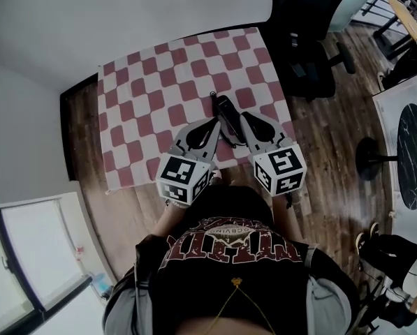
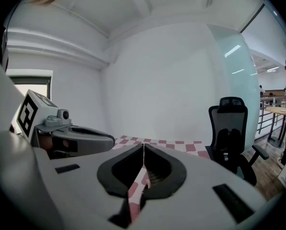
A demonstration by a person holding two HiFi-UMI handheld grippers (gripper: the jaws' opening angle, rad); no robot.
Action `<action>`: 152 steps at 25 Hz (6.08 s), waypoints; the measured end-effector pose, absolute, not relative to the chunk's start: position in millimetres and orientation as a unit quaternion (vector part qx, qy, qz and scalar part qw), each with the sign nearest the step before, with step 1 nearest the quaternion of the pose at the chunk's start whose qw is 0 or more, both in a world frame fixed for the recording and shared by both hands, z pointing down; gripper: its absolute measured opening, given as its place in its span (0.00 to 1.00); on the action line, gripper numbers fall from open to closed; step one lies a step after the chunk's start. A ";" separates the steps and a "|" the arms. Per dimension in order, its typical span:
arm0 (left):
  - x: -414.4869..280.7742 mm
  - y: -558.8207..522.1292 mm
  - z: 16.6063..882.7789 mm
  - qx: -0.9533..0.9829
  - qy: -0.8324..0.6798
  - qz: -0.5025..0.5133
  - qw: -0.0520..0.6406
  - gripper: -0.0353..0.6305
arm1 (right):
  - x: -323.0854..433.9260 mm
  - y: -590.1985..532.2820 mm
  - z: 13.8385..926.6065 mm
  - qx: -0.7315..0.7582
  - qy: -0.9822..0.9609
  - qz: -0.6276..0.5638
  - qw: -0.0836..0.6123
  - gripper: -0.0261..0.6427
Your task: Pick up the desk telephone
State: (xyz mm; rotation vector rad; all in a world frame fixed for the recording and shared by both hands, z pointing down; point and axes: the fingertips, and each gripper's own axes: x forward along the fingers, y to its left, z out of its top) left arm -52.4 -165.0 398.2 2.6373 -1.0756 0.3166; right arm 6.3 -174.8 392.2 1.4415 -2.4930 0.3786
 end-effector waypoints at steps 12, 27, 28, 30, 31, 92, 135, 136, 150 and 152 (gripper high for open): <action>-67.2 -186.8 414.6 0.903 -0.382 0.105 0.169 0.07 | 4.3 -196.0 421.2 0.486 -0.846 0.156 0.154 0.07; -41.2 -216.4 433.4 0.875 -0.421 0.111 0.210 0.06 | 14.9 -243.8 438.7 0.414 -0.875 0.155 0.196 0.07; -40.2 -217.9 433.9 0.872 -0.426 0.110 0.215 0.06 | 15.1 -246.4 439.9 0.409 -0.877 0.154 0.199 0.07; -39.7 -220.6 434.6 0.867 -0.435 0.109 0.219 0.06 | 14.3 -250.9 443.9 0.399 -0.881 0.155 0.203 0.07; -40.0 -221.4 435.0 0.864 -0.439 0.110 0.219 0.06 | 13.2 -252.2 446.7 0.395 -0.882 0.157 0.204 0.07; -61.8 -186.5 488.3 0.834 -0.442 0.143 0.297 0.06 | -8.6 -242.7 631.1 0.387 -0.813 0.268 0.343 0.46; -65.5 -194.6 512.1 0.828 -0.439 0.127 0.324 0.06 | -15.9 -247.7 669.0 0.390 -0.798 0.245 0.390 0.47; -66.6 -195.4 511.4 0.828 -0.441 0.127 0.323 0.06 | -15.6 -247.5 668.7 0.387 -0.799 0.244 0.390 0.47; -70.5 -201.4 504.4 0.833 -0.446 0.143 0.295 0.06 | -6.0 -232.5 668.6 0.323 -0.814 0.207 0.437 0.47; -69.5 -203.4 503.4 0.835 -0.444 0.142 0.293 0.06 | -1.8 -230.4 667.2 0.318 -0.813 0.211 0.439 0.47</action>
